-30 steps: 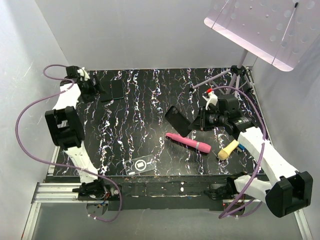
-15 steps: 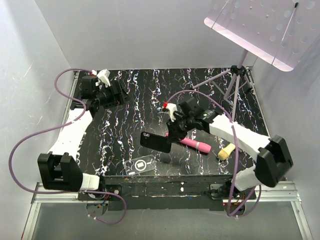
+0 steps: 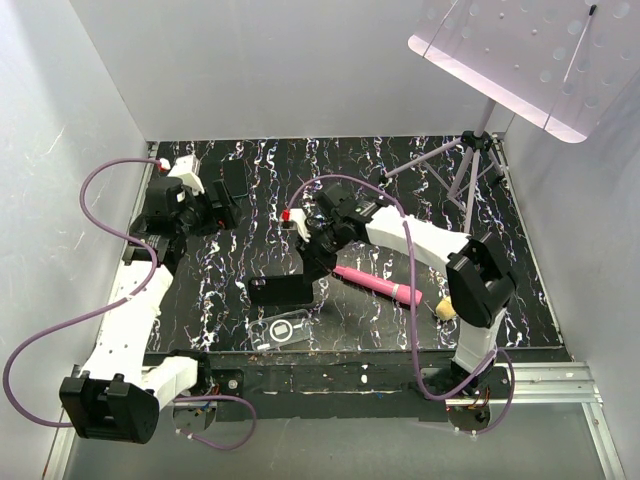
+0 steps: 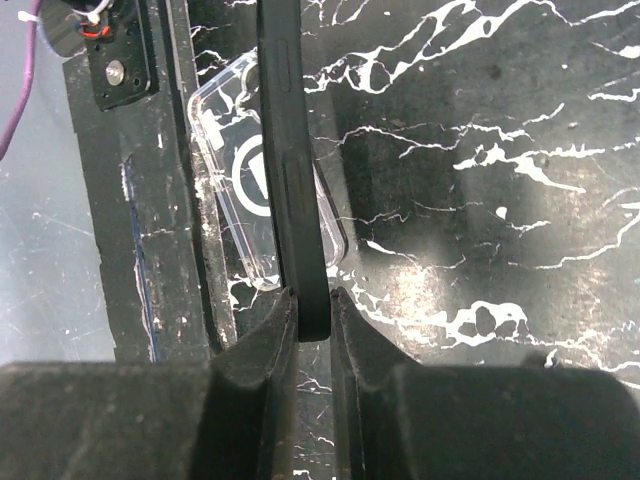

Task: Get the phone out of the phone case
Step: Place the phone case at the center of the board.

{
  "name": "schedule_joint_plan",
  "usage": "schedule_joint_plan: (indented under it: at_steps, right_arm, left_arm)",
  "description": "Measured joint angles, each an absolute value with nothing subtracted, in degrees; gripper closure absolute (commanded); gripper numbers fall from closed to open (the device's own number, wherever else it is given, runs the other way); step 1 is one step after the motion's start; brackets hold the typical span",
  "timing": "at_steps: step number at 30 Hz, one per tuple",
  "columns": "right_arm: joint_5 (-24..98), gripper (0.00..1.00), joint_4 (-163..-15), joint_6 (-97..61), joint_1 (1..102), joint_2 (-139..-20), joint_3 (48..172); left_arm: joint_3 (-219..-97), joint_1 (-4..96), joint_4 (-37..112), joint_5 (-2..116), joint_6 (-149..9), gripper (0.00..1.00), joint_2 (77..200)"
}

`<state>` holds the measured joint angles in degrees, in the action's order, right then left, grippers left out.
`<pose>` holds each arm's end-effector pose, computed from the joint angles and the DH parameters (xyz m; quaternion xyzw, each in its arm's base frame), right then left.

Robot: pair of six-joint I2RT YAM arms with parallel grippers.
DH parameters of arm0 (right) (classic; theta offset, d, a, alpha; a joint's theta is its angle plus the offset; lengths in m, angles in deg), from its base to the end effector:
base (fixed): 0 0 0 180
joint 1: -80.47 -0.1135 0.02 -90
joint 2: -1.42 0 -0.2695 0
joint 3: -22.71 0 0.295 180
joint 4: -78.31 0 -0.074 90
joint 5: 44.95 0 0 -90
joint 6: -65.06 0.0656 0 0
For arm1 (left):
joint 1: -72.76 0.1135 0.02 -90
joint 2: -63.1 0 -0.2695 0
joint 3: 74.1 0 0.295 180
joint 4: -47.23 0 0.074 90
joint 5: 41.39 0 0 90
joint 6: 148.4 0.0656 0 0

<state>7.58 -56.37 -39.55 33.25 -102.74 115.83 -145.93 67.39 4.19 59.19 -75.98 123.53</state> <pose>0.2732 0.3539 0.2134 -0.5455 0.7300 0.3720 0.1767 0.2917 -0.0395 0.3336 -0.0478 0.8692 -0.1755 0.4598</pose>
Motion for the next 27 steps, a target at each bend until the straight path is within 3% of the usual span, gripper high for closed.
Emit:
schedule_joint_plan:
  at_steps: [9,24,27]
  right_arm:
    - [2.49,0.98,-49.11,-45.96,33.25,-111.79,124.36]
    - [2.64,0.87,-47.91,-46.11,32.81,-121.63,131.46]
    - [3.08,0.86,-47.87,-46.13,32.83,-122.76,132.01]
  left_arm:
    - [-142.50,67.39,2.99,60.18,-77.16,0.12,123.18]
    - [-139.59,67.39,3.82,64.40,-79.28,0.12,122.89]
    - [-139.59,67.39,3.82,64.64,-79.46,0.08,122.63]
